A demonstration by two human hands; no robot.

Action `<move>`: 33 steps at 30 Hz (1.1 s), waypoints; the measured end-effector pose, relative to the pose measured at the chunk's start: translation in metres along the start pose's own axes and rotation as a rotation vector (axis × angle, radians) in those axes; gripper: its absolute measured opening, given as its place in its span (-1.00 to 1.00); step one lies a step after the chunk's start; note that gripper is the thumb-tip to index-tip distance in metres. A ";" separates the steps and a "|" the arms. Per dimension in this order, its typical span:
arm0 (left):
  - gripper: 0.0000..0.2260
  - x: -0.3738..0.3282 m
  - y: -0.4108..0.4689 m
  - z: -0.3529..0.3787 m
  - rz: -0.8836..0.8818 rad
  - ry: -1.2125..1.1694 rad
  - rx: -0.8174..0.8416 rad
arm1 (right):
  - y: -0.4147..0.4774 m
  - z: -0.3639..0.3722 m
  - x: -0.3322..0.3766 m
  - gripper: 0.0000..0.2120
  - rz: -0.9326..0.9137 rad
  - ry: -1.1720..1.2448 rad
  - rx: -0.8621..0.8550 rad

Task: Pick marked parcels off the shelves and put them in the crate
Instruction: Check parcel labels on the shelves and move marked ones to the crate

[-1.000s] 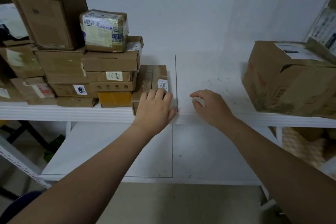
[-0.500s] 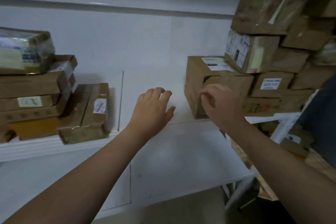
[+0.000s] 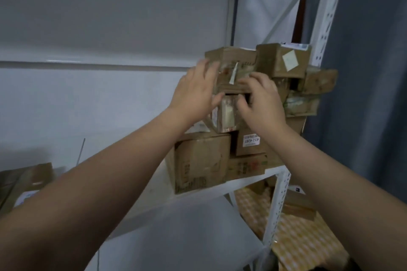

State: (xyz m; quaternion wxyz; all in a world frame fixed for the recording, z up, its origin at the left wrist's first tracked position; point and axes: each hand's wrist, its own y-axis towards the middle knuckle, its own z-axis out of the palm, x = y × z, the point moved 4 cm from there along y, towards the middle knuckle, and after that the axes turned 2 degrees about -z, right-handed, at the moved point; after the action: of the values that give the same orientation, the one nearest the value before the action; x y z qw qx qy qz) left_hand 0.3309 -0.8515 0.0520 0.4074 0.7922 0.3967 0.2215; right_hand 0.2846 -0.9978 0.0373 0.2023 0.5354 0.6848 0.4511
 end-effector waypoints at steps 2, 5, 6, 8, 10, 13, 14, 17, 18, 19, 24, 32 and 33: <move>-0.30 -0.006 0.032 0.001 -0.048 -0.021 0.030 | 0.016 -0.008 -0.006 -0.65 0.012 0.022 -0.047; -0.25 -0.006 0.059 0.008 -0.127 -0.026 0.130 | 0.029 -0.012 -0.013 -0.61 0.071 0.108 -0.087; -0.27 -0.005 0.063 0.011 -0.148 -0.051 0.164 | 0.031 -0.012 -0.017 -0.58 0.104 0.156 -0.088; -0.36 -0.001 0.064 0.015 -0.168 -0.139 0.165 | 0.035 -0.010 -0.022 -0.51 0.165 0.281 -0.082; -0.45 0.000 0.058 0.014 -0.178 -0.222 0.094 | 0.036 -0.007 -0.025 -0.44 0.216 0.438 -0.066; -0.54 -0.004 0.046 0.008 -0.166 -0.297 -0.015 | 0.035 -0.003 -0.023 -0.49 0.293 0.660 -0.018; -0.57 -0.005 0.041 0.006 -0.162 -0.324 -0.042 | 0.035 -0.003 -0.023 -0.55 0.299 0.722 -0.025; -0.79 -0.005 0.025 0.000 -0.206 -0.551 -0.128 | 0.029 -0.003 -0.020 -0.69 0.330 0.878 -0.099; -0.85 -0.004 0.020 -0.003 -0.242 -0.683 -0.162 | 0.028 -0.004 -0.020 -0.72 0.333 0.902 -0.127; -0.87 -0.003 0.014 -0.005 -0.293 -0.819 -0.197 | 0.026 -0.005 -0.018 -0.74 0.326 0.896 -0.146; -0.63 -0.003 -0.015 -0.013 -0.441 -1.183 -0.211 | 0.010 -0.006 -0.004 -0.65 0.217 0.930 -0.174; -0.68 -0.002 -0.046 -0.032 -0.407 -1.119 -0.290 | -0.010 -0.001 0.019 -0.57 0.133 0.965 -0.147; -0.68 -0.002 -0.049 -0.035 -0.411 -1.116 -0.298 | -0.011 -0.001 0.022 -0.57 0.129 0.962 -0.140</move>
State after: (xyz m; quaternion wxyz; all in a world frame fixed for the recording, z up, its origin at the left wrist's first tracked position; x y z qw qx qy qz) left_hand 0.2844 -0.8192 0.0314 0.6943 0.6305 0.2329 -0.2571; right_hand 0.2700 -0.9785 0.0329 -0.1296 0.2927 0.6342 0.7038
